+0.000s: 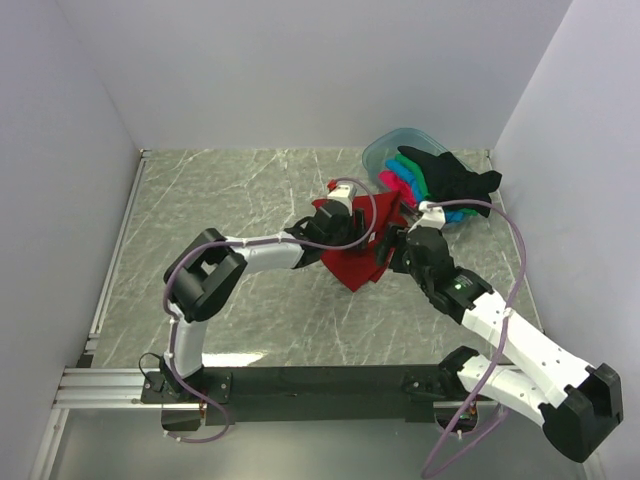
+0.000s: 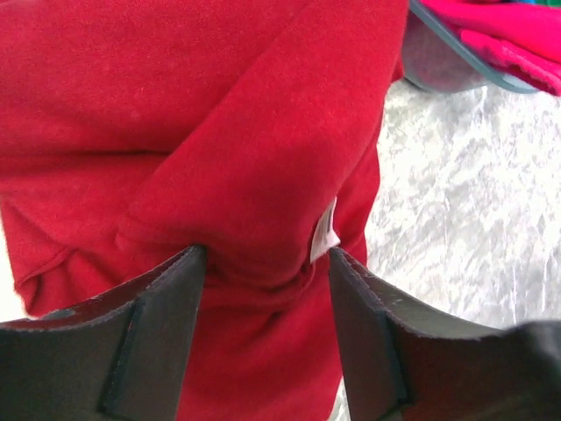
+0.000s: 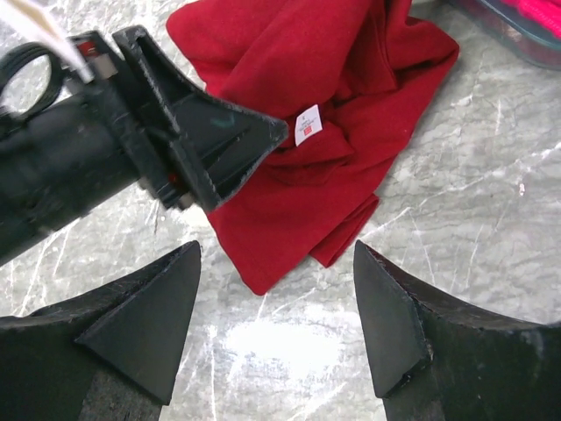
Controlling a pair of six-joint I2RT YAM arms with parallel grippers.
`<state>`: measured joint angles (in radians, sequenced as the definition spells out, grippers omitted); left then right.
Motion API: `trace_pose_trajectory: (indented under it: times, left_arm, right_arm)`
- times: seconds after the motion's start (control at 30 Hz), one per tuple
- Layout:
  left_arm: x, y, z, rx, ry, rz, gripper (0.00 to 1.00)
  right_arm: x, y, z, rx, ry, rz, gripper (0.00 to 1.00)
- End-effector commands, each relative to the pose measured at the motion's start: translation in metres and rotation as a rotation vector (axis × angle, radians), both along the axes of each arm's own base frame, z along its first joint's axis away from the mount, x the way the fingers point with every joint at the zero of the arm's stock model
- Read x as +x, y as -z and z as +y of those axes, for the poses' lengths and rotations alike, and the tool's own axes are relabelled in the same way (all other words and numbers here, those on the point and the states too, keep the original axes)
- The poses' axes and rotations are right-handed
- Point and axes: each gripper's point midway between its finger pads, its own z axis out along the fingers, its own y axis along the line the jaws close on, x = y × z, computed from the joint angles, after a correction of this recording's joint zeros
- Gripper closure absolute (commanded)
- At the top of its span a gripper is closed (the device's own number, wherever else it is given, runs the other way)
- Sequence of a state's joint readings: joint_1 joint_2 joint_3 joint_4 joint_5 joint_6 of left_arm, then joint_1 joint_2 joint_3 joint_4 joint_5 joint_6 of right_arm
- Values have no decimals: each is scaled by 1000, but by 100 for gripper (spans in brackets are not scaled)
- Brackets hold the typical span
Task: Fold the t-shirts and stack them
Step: Locate the corner of the tshirt, then grab the side of the crumpled tshirt with both arms
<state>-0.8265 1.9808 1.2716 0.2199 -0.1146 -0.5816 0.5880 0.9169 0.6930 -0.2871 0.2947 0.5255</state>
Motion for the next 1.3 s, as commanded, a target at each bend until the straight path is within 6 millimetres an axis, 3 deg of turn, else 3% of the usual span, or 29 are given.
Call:
trace_pose_trajectory:
  times: [0.0, 0.07, 0.1, 0.2, 0.33, 0.37, 0.43, 0.47, 0.5, 0.53, 0.6, 0.63, 1.0, 1.13, 1.27]
  left_arm:
    - [16, -16, -8, -53, -30, -30, 43]
    - [19, -12, -4, -54, -50, -31, 56]
    - [21, -16, -4, -68, -54, -41, 72]
    - [25, -23, 3, -78, -74, -64, 100]
    - [31, -49, 18, -92, -105, -118, 100]
    - [34, -66, 27, -103, -125, -138, 100]
    - [36, -78, 43, -96, -150, -158, 100]
    - [37, -97, 57, -107, -169, -181, 100]
    - [36, -98, 65, -96, -176, -183, 100]
    - [37, -118, 78, -115, -195, -210, 100]
    - [33, -121, 94, -94, -203, -211, 100]
    - [31, -135, 103, -102, -215, -231, 100]
    - [16, -152, 164, -16, -309, -263, 100]
    - [15, -159, 180, -16, -334, -273, 100]
    - [13, -162, 189, -9, -346, -277, 100]
  right_arm:
    - [-4, -1, -8, -11, 7, -16, 23]
    - [-5, -2, -9, -9, 10, -20, 23]
    - [-6, 1, -11, -14, 12, -16, 23]
    - [-7, 6, -11, -17, 11, -7, 23]
    - [-6, 16, -5, -13, -8, 19, 24]
    - [-5, 22, -3, -16, -12, 34, 24]
    - [-3, 24, 2, -3, -22, 38, 24]
    - [-1, 28, 6, -1, -28, 48, 24]
    - [0, 30, 10, 7, -41, 58, 24]
    - [1, 38, 15, 6, -55, 80, 24]
    - [4, 40, 28, 41, -97, 89, 25]
    - [6, 48, 32, 40, -106, 112, 26]
    - [22, 94, 73, 9, -178, 240, 30]
    - [21, 113, 78, -14, -181, 284, 32]
    - [20, 122, 81, -26, -185, 311, 41]
